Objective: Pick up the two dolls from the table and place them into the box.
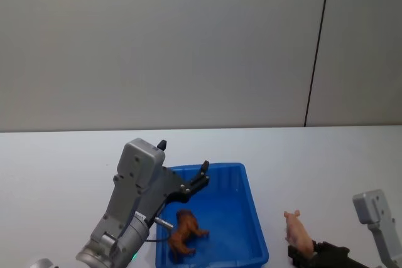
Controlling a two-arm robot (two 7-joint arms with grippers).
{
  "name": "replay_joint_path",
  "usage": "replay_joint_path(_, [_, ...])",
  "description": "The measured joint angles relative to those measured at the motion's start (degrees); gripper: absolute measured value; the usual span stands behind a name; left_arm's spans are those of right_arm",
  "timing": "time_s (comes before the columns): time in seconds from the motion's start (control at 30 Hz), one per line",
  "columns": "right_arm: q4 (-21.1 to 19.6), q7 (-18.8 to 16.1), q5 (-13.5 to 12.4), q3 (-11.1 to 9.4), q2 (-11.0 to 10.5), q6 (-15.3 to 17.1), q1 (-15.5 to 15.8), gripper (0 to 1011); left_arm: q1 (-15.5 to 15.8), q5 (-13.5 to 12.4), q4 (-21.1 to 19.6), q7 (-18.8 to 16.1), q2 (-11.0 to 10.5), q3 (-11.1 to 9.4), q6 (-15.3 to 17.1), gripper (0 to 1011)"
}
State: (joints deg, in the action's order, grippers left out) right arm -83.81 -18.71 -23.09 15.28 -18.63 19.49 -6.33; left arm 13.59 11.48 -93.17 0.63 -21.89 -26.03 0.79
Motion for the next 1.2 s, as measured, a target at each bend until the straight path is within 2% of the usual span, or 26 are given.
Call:
replay_joint_path(0.1, [0.4,0.0,-0.2,0.1,0.1,-0.1,-0.1,417,0.0,0.0,0.0,0.0,0.0,0.0,0.0,1002])
replay_joint_path(0.23, [0.6,0.2,-0.3,0.1,0.2,-0.7,-0.2,355,0.0,0.0,0.0,0.0,0.0,0.0,0.0,1001])
replay_joint_path(0.43, [-0.1,1.2,0.4,0.1,0.2,-2.0,-0.2,352,0.0,0.0,0.0,0.0,0.0,0.0,0.0,1002])
replay_joint_path(0.77, [-3.4,1.8,3.3,0.1,0.0,-4.7,-0.7,352,0.0,0.0,0.0,0.0,0.0,0.0,0.0,1002])
replay_joint_path(1.2, [-5.6,-3.4,6.4,1.0,1.5,-4.6,-4.6,352,0.0,0.0,0.0,0.0,0.0,0.0,0.0,1002])
